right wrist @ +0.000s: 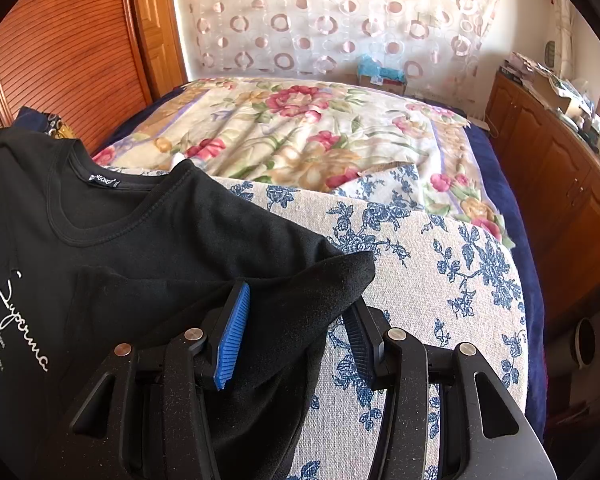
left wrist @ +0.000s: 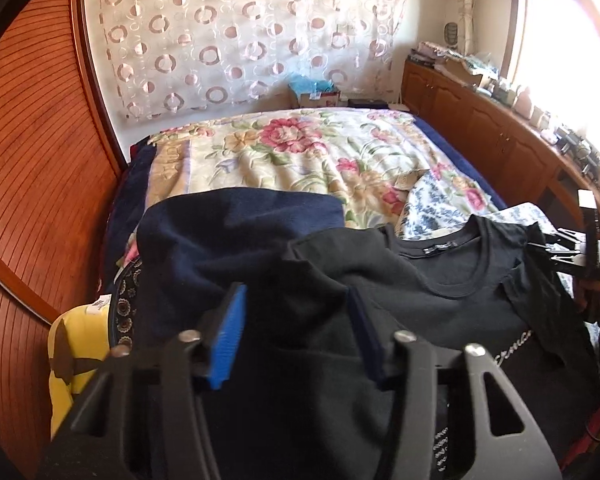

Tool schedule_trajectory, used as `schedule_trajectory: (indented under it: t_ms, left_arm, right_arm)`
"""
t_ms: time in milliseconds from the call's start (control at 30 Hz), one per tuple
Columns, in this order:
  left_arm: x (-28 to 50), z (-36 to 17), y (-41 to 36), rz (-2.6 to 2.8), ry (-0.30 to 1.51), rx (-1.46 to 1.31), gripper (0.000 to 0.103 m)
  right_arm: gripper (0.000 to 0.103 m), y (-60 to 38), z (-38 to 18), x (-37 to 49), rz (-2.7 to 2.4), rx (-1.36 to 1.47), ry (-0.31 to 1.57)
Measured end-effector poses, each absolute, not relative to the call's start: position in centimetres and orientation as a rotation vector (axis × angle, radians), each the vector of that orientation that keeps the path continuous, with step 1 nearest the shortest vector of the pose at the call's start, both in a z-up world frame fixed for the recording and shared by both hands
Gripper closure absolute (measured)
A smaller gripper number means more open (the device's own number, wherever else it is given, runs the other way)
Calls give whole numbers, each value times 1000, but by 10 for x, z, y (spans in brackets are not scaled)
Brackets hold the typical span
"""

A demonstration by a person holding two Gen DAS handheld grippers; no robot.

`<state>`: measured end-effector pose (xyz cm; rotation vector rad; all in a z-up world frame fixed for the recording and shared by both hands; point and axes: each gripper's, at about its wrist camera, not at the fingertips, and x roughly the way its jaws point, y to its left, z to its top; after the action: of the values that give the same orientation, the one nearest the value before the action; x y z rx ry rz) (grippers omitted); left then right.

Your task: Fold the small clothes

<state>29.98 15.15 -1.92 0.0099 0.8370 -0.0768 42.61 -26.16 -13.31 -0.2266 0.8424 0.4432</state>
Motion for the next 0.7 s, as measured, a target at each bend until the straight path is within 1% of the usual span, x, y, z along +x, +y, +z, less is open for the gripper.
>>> schedule_trajectory:
  t_ms: [100, 133, 167, 200, 233, 267, 300, 333, 367, 467, 700]
  left_arm:
    - [307, -25, 152, -88, 854, 9, 70]
    - [308, -27, 151, -98, 856, 9, 79]
    - [309, -27, 149, -110, 857, 11, 93]
    - [309, -27, 147, -117, 859, 15, 98]
    - [308, -26, 145, -117, 852, 23, 101]
    - [304, -22, 140, -115, 831, 40, 102]
    - [296, -15, 131, -135, 801, 58, 102]
    - [291, -10, 127, -148, 782, 63, 102]
    - [285, -4, 121, -159, 760, 69, 102]
    - [263, 15, 104, -195, 700, 89, 102]
    - [204, 39, 85, -275, 619, 68, 102]
  right_arm:
    - [56, -261, -133, 426, 443, -227, 842]
    - [56, -262, -133, 426, 442, -228, 842]
    - [56, -261, -133, 426, 441, -229, 841]
    - [58, -262, -133, 426, 438, -229, 841]
    - [67, -262, -132, 426, 430, -230, 838]
    - [82, -263, -132, 426, 435, -225, 836]
    - [90, -262, -132, 425, 453, -220, 836]
    - [94, -262, -132, 425, 464, -219, 834]
    - [97, -260, -132, 424, 463, -228, 833]
    - [98, -257, -123, 417, 464, -217, 807]
    - [99, -252, -67, 373, 515, -157, 655]
